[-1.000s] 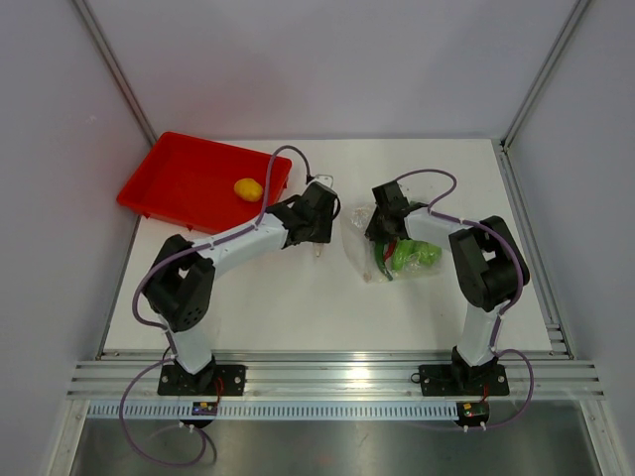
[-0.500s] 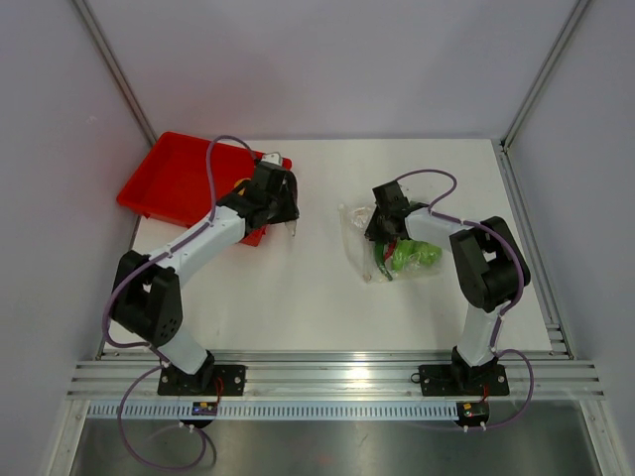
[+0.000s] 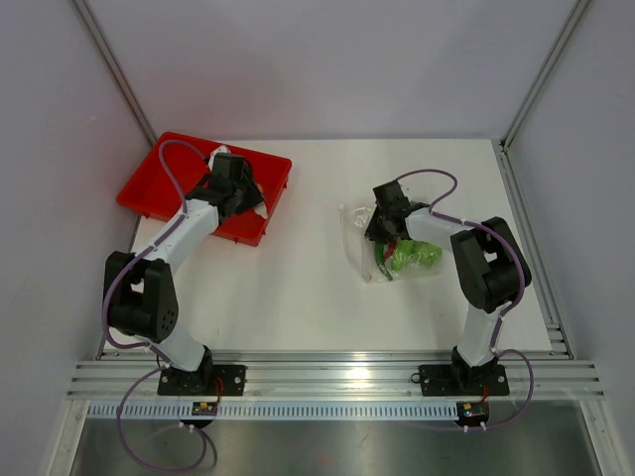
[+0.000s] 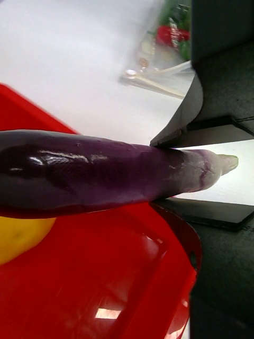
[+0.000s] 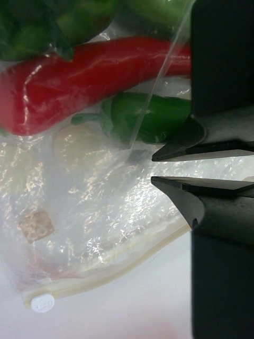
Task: Open the zip-top bag and remove the fake food
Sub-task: Place the fake vegetable in the bin.
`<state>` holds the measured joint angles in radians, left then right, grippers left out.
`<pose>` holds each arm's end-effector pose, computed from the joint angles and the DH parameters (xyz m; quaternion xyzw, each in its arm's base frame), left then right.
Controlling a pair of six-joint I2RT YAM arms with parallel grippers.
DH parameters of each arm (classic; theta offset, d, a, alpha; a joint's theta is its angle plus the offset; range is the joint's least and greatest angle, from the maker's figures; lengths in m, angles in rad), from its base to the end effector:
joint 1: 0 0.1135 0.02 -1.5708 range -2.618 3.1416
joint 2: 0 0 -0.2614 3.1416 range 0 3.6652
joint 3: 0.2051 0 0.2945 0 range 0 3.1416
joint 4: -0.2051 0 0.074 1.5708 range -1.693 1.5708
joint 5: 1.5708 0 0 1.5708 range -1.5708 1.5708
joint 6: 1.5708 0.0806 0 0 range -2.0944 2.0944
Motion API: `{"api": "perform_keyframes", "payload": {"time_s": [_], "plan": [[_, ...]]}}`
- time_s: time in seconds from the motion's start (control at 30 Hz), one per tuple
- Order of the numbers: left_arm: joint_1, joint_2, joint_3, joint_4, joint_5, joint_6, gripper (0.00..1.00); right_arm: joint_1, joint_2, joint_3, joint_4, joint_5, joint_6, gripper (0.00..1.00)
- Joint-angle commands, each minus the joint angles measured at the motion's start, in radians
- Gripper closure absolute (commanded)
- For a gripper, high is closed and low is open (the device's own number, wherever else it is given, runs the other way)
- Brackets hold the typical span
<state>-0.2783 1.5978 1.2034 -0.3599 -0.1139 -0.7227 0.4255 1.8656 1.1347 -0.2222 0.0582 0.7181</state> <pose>0.4146 -0.1089 0.2139 -0.2240 0.8888 -0.1444 0.3728 0.4028 0.1774 0.0899 0.1476 0.9408 0.1411 0.2705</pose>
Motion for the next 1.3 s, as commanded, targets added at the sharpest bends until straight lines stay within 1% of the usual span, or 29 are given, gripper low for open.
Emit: {"api": "perform_keyframes", "payload": {"time_s": [0.0, 0.13, 0.2, 0.3, 0.37, 0.43, 0.5, 0.57, 0.67, 0.7, 0.8, 0.97, 1.03, 1.07, 1.1, 1.13, 1.27], "plan": [[0.070, -0.024, 0.061, 0.021, 0.005, -0.040, 0.91, -0.005, -0.042, 0.002, 0.021, -0.026, -0.011, 0.75], [0.135, 0.000, 0.108, -0.003, -0.006, -0.035, 0.91, -0.007, -0.054, -0.006, 0.027, -0.031, -0.008, 0.75], [0.157, 0.025, 0.169, -0.027, 0.000, -0.029, 0.91, -0.008, -0.056, -0.006, 0.027, -0.031, -0.008, 0.75], [0.192, 0.088, 0.249, -0.079, 0.014, -0.026, 0.90, -0.007, -0.056, -0.003, 0.026, -0.035, -0.006, 0.75], [0.215, 0.128, 0.274, -0.105, 0.022, -0.026, 0.90, -0.005, -0.057, -0.004, 0.027, -0.034, -0.008, 0.75], [0.226, 0.143, 0.277, -0.088, 0.020, -0.017, 0.90, -0.005, -0.057, -0.006, 0.030, -0.028, -0.009, 0.75], [0.229, 0.162, 0.272, -0.082, -0.016, -0.015, 0.87, -0.005, -0.052, -0.004, 0.029, -0.024, -0.009, 0.75], [0.241, 0.188, 0.277, -0.082, -0.018, -0.015, 0.85, -0.007, -0.046, 0.002, 0.024, -0.029, -0.011, 0.75], [0.269, 0.218, 0.298, -0.100, 0.006, -0.021, 0.85, -0.007, -0.046, 0.002, 0.026, -0.034, -0.011, 0.75], [0.277, 0.237, 0.300, -0.103, 0.040, -0.021, 0.86, -0.007, -0.046, 0.002, 0.027, -0.035, -0.014, 0.75], [0.327, 0.264, 0.297, -0.105, 0.078, -0.024, 0.87, -0.007, -0.048, 0.002, 0.027, -0.034, -0.012, 0.75], [0.361, 0.283, 0.286, -0.103, 0.100, -0.021, 0.87, -0.005, -0.054, -0.001, 0.030, -0.038, -0.011, 0.75], [0.366, 0.298, 0.297, -0.116, 0.108, -0.023, 0.85, -0.005, -0.056, -0.001, 0.030, -0.038, -0.011, 0.75], [0.366, 0.303, 0.304, -0.122, 0.135, -0.023, 0.84, -0.007, -0.059, -0.003, 0.032, -0.041, -0.009, 0.75], [0.366, 0.306, 0.315, -0.132, 0.143, -0.021, 0.72, -0.008, -0.059, -0.003, 0.030, -0.040, -0.011, 0.75], [0.366, 0.315, 0.321, -0.142, 0.143, -0.021, 0.65, -0.007, -0.062, -0.003, 0.030, -0.041, -0.011, 0.75], [0.369, 0.335, 0.331, -0.154, 0.143, -0.017, 0.63, -0.007, -0.063, -0.007, 0.034, -0.046, -0.008, 0.75]]}}
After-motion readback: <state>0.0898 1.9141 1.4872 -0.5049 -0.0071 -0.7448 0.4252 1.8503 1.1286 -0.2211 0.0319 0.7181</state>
